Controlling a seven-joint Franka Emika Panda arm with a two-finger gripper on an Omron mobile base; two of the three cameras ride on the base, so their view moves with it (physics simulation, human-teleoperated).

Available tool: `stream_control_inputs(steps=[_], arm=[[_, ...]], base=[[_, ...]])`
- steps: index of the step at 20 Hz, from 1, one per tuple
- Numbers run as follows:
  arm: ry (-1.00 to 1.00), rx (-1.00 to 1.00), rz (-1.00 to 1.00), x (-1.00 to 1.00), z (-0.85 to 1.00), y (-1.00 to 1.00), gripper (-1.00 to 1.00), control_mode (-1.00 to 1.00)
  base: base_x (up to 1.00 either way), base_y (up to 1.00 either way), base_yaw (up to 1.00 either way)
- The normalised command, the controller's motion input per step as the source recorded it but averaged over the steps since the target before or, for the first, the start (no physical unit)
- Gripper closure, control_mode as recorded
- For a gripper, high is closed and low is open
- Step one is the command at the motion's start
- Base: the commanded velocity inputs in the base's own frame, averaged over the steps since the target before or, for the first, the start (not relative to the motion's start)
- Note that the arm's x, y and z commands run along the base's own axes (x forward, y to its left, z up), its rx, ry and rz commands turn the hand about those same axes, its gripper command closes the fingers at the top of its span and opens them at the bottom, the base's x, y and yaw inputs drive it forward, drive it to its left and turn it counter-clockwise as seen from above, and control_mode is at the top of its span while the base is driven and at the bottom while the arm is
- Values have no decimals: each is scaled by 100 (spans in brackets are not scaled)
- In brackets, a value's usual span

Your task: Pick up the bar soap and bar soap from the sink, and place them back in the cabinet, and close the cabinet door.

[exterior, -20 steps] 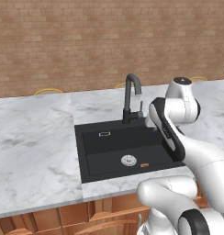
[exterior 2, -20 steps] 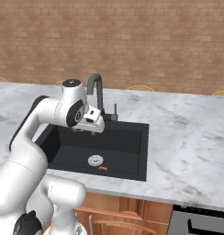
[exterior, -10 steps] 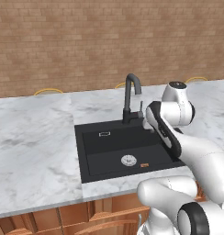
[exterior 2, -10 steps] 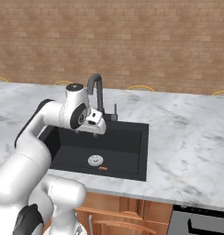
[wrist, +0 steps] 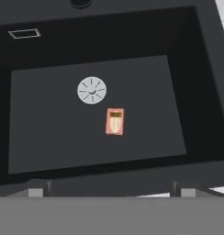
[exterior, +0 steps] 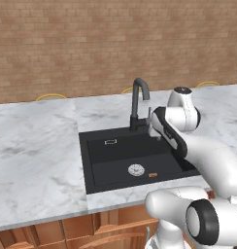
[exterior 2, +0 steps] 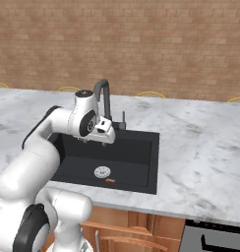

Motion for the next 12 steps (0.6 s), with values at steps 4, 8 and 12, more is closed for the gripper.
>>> stream_control_inputs(steps=[4,8,12], arm=[[8,0,0,20,-11,0,-100,-100],[7,0,0,18,-9,0,-100,-100],[1,0,0,17,-1,0,-100,-100]], base=[[0,0,0],[0,0,0],[0,0,0]])
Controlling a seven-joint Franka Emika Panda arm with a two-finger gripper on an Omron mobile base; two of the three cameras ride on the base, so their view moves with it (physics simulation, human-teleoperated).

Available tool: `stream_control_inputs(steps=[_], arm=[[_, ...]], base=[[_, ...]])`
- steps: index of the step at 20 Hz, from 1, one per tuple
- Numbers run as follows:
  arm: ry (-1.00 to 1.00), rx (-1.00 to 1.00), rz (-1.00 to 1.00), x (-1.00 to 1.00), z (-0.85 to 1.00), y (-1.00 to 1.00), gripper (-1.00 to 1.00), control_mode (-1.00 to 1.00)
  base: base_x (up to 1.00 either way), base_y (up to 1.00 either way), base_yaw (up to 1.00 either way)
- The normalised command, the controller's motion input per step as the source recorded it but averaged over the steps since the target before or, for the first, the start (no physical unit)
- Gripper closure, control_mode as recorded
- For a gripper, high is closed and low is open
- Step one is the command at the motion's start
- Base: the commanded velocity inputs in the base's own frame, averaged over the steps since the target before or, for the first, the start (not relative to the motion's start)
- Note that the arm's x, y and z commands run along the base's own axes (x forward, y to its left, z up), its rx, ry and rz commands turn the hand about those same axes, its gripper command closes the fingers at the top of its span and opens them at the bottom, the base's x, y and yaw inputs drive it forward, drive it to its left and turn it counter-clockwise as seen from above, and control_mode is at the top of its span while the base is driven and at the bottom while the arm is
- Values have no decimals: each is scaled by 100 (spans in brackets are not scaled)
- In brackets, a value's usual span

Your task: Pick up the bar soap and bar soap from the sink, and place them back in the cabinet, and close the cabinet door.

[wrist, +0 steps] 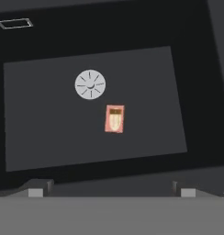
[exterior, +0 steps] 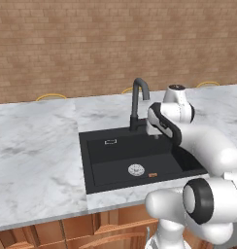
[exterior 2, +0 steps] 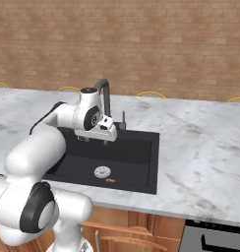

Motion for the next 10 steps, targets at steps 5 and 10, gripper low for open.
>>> stream_control_inputs(steps=[5,10], arm=[[0,0,0,29,0,0,-100,-100],[0,0,0,26,-10,0,-100,-100]], base=[[0,0,0],[0,0,0]])
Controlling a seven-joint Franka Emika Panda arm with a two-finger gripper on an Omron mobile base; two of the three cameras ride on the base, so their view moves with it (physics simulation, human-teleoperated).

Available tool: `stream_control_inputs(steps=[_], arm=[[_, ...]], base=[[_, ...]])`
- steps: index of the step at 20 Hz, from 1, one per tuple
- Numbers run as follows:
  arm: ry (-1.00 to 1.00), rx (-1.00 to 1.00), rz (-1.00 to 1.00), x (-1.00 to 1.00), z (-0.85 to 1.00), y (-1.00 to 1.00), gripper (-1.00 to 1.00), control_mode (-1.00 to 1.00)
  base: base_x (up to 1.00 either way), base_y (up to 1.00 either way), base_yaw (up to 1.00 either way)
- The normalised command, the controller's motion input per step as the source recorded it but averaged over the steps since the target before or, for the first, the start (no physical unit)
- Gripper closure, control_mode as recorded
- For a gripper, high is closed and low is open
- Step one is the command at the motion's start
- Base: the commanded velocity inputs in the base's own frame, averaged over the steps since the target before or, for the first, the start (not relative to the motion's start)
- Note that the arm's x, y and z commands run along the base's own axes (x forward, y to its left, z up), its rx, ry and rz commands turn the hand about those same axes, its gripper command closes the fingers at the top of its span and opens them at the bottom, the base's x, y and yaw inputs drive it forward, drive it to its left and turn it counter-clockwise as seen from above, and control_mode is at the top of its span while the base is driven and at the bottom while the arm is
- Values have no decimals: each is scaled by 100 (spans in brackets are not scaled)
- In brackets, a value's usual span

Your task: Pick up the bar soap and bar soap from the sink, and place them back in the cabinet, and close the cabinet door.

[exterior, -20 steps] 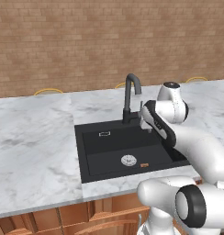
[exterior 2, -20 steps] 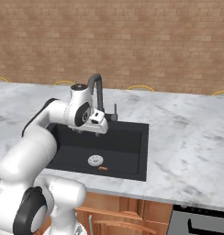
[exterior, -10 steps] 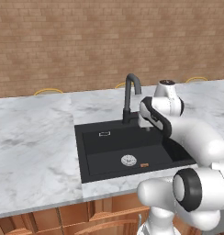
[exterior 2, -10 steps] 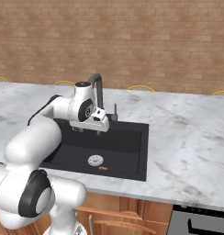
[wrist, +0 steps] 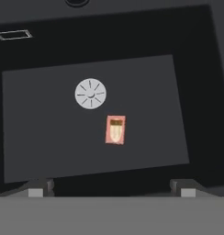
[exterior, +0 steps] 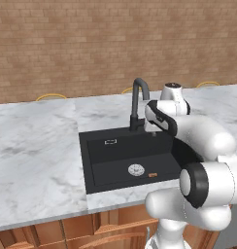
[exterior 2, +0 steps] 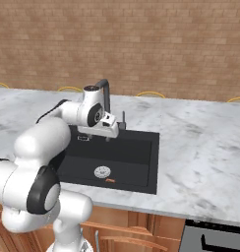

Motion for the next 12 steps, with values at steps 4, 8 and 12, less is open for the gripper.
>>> stream_control_inputs(steps=[4,8,12], arm=[[0,0,0,18,-19,0,-100,-100],[0,0,0,10,-19,0,-100,-100],[0,0,0,1,-22,0,-100,-100]], base=[[0,0,0],[0,0,0],[0,0,0]])
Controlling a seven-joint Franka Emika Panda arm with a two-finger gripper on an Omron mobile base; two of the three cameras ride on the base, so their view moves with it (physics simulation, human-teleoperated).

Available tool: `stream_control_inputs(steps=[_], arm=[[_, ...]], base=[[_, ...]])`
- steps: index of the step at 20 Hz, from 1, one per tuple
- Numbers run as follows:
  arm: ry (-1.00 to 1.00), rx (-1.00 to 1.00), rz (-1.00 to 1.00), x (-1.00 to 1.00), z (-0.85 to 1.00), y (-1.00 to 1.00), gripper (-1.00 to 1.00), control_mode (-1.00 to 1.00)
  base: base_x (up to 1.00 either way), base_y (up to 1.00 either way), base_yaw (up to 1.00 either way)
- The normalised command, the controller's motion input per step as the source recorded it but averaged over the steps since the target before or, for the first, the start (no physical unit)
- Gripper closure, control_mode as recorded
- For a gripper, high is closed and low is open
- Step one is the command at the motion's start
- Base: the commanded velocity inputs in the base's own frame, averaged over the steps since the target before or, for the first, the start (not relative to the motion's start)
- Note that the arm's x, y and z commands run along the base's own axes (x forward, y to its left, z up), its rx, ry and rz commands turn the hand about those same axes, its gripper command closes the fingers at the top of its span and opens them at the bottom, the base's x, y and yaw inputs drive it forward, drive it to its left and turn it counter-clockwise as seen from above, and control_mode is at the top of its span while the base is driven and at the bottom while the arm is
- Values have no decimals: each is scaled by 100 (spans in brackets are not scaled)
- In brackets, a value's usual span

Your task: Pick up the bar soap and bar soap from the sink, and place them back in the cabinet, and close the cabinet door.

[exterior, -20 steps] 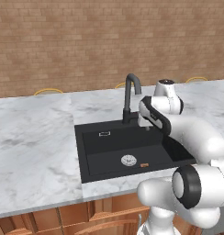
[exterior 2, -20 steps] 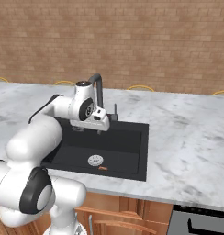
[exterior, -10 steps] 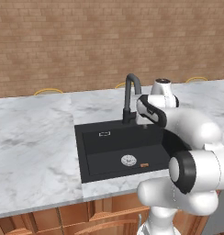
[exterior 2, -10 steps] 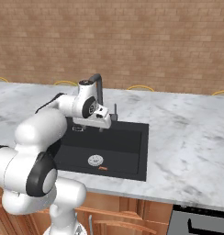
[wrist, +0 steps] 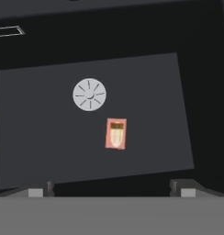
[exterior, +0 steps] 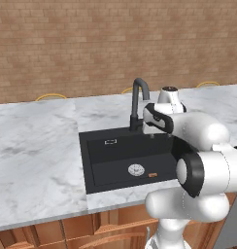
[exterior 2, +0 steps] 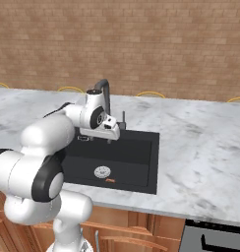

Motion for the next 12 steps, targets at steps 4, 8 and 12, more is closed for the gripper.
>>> stream_control_inputs(steps=[4,8,12], arm=[[0,0,0,1,-28,0,-100,-100],[0,0,0,5,-26,0,-100,-100],[0,0,0,6,-27,0,-100,-100]], base=[[0,0,0],[0,0,0],[0,0,0]])
